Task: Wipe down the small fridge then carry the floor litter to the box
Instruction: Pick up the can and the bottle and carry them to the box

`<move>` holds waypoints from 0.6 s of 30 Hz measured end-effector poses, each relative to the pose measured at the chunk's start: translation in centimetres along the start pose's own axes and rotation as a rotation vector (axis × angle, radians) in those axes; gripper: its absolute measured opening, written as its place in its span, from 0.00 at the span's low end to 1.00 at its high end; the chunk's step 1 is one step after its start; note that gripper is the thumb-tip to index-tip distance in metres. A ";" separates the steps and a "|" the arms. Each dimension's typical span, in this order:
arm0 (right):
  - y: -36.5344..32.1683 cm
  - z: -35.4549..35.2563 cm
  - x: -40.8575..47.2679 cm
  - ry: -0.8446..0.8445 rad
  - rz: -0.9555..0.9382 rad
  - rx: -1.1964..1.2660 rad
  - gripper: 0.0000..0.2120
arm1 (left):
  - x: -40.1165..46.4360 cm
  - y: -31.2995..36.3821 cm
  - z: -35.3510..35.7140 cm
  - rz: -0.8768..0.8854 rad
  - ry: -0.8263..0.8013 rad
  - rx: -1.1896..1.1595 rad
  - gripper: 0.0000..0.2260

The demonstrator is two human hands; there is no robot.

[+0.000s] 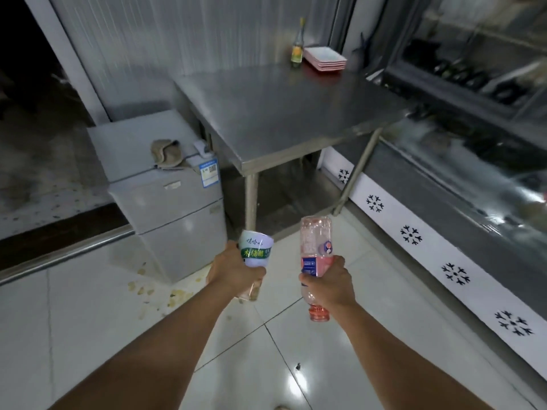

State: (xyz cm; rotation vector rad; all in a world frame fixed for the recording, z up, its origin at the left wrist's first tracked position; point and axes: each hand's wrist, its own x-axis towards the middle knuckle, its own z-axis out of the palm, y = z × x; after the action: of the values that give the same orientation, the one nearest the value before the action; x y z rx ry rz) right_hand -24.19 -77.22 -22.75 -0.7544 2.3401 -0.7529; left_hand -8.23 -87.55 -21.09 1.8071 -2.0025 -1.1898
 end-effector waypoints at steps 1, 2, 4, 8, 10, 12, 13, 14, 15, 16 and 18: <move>-0.2 -0.9 -1.4 0.017 0.004 0.002 0.33 | -1.2 0.5 -0.5 0.022 -0.003 0.011 0.24; -0.4 -1.8 -2.8 0.042 0.010 0.005 0.33 | -2.4 1.2 -1.0 0.049 -0.007 0.022 0.25; -0.6 -3.8 -5.7 0.106 0.011 0.017 0.33 | -5.0 2.5 -1.7 0.116 -0.022 0.029 0.25; 0.3 -8.2 -11.3 0.203 0.048 0.017 0.34 | -10.4 5.8 -2.3 0.236 -0.094 0.051 0.24; 1.1 -10.7 -14.0 0.233 0.106 0.064 0.34 | -13.1 7.7 -2.2 0.274 -0.138 0.059 0.26; 2.4 -13.5 -16.3 0.278 0.145 0.110 0.34 | -15.8 9.7 -1.6 0.324 -0.183 0.070 0.27; 3.1 -15.0 -17.5 0.310 0.159 0.123 0.34 | -17.1 10.8 -1.2 0.356 -0.205 0.074 0.26; 4.0 -16.6 -18.7 0.342 0.174 0.133 0.34 | -18.6 11.9 -0.6 0.391 -0.227 0.070 0.25; 4.9 -18.1 -19.8 0.375 0.190 0.146 0.34 | -20.0 12.9 0.0 0.424 -0.248 0.062 0.24; 5.8 -19.6 -20.9 0.408 0.203 0.163 0.34 | -21.5 13.9 0.7 0.455 -0.267 0.053 0.23; 8.0 -22.8 -23.3 0.467 0.222 0.192 0.32 | -24.6 15.8 2.4 0.509 -0.308 0.055 0.23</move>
State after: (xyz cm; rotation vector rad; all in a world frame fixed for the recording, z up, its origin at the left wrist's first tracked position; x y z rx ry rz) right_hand -25.73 -49.06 -4.60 -0.2435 2.6474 -1.1275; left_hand -15.69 -65.33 -3.39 1.0668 -2.4747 -1.3028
